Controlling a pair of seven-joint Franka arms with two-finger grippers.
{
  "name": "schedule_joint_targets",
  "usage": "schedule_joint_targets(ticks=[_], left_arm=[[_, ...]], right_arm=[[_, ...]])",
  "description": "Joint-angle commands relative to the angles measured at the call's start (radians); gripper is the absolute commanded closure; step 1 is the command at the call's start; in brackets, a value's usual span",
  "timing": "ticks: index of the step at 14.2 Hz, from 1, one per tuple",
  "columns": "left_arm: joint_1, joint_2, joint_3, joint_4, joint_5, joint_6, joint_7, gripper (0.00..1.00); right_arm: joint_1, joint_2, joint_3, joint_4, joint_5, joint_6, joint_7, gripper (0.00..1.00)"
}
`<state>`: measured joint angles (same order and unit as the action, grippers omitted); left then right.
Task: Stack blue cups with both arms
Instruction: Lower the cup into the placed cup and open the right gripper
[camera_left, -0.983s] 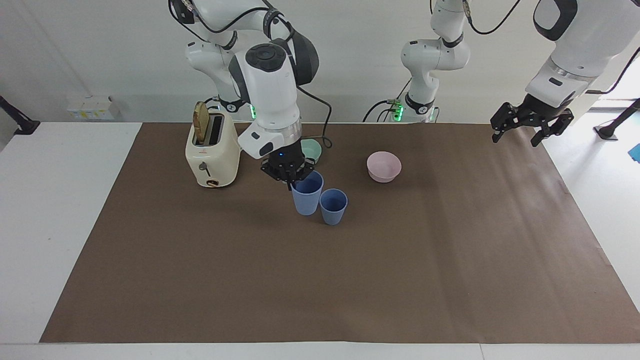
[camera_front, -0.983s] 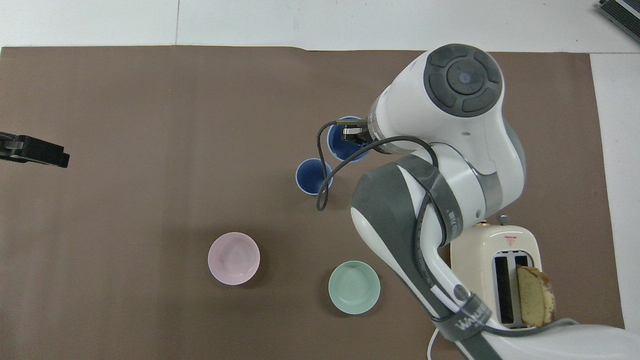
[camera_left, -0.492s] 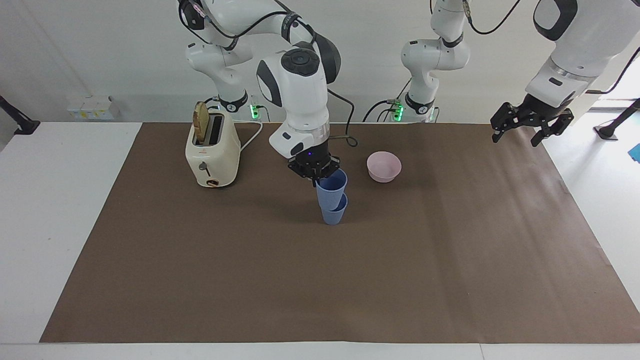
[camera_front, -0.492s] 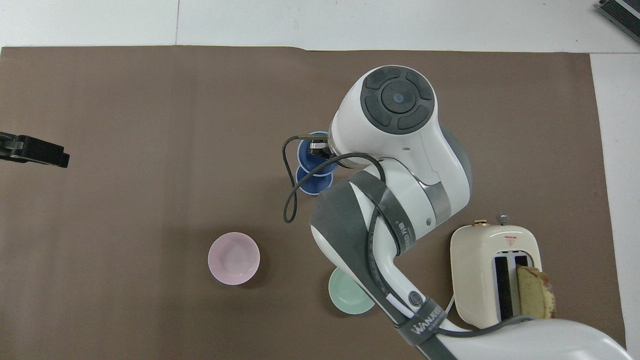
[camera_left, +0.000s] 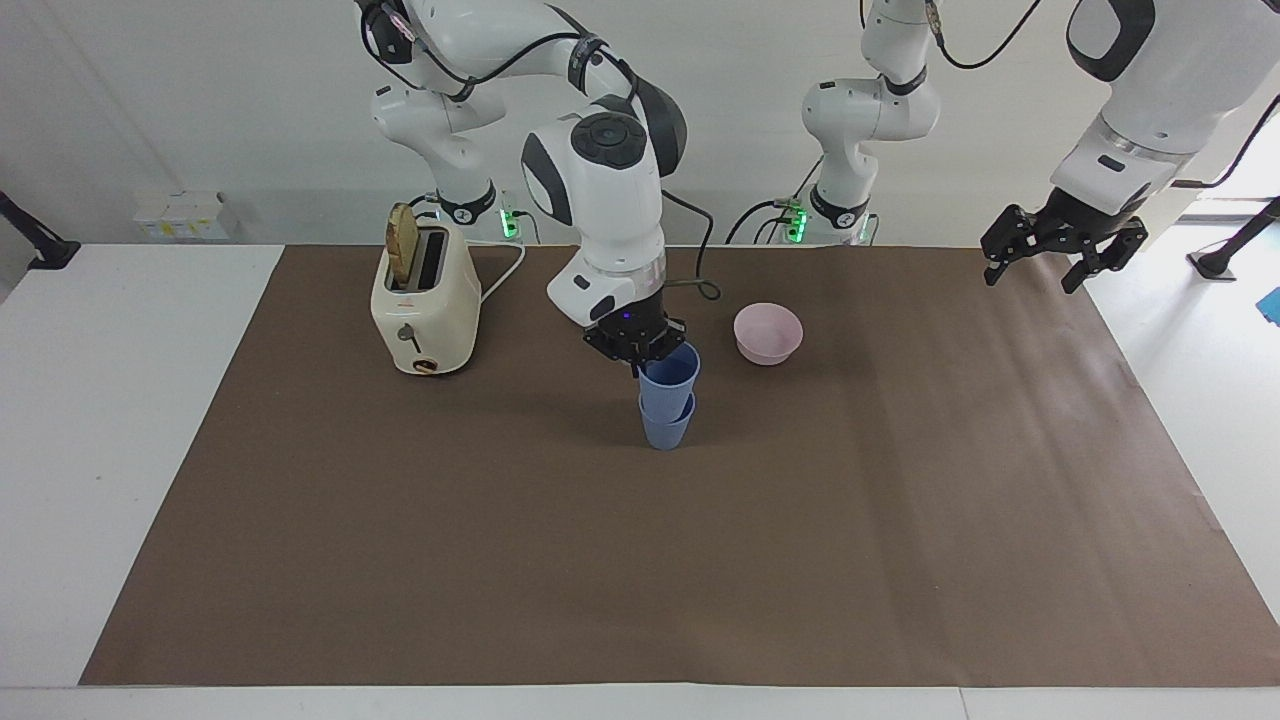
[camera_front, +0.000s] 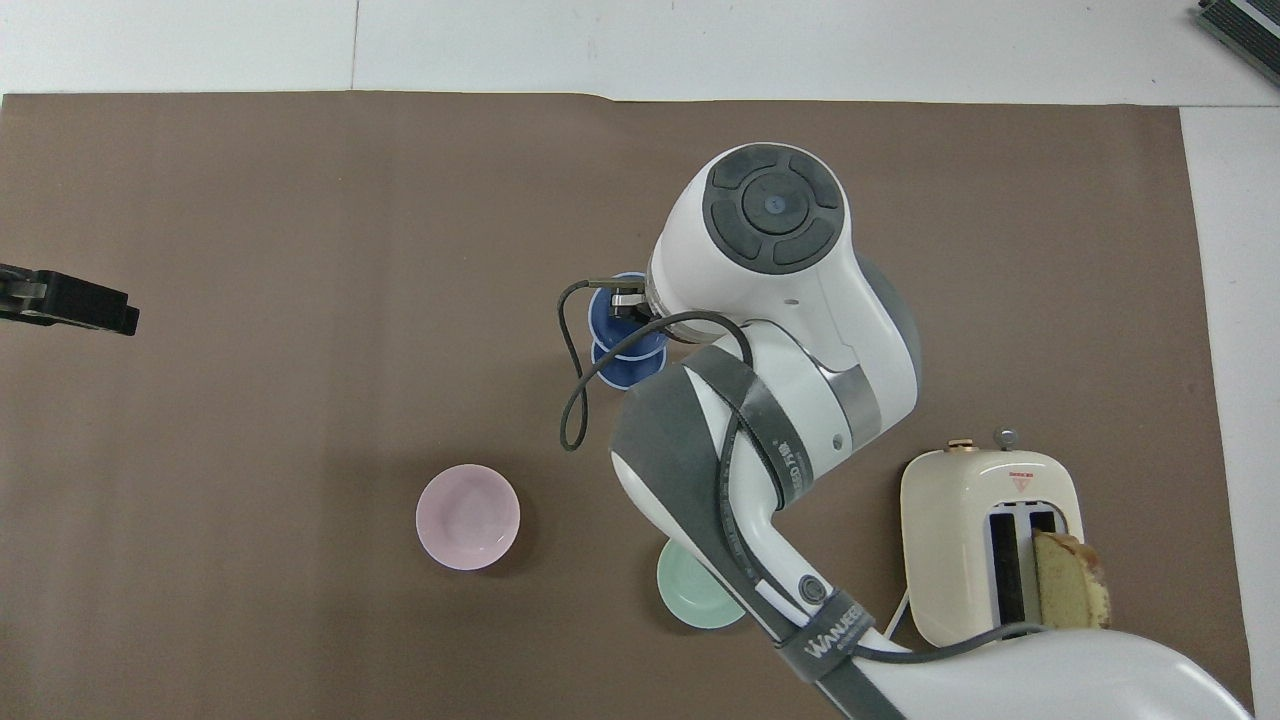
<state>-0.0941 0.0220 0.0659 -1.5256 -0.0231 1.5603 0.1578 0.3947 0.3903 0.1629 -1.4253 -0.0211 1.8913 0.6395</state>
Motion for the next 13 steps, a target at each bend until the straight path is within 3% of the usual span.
schedule_joint_targets(ticks=[1,7,13], left_arm=[[0.016,-0.02,-0.011,-0.021,-0.008,-0.003,0.008,0.0],[0.016,-0.02,-0.011,-0.021,-0.008,-0.003,0.008,0.0],[0.016,-0.02,-0.011,-0.021,-0.008,-0.003,0.008,0.0]], right_arm=[[-0.002,-0.014,0.004,-0.034,0.021,0.017,0.009,1.0],[-0.002,-0.024,0.01,-0.058,0.023,0.014,0.003,1.0],[-0.002,-0.004,0.01,-0.118,0.02,0.1,-0.004,1.0]])
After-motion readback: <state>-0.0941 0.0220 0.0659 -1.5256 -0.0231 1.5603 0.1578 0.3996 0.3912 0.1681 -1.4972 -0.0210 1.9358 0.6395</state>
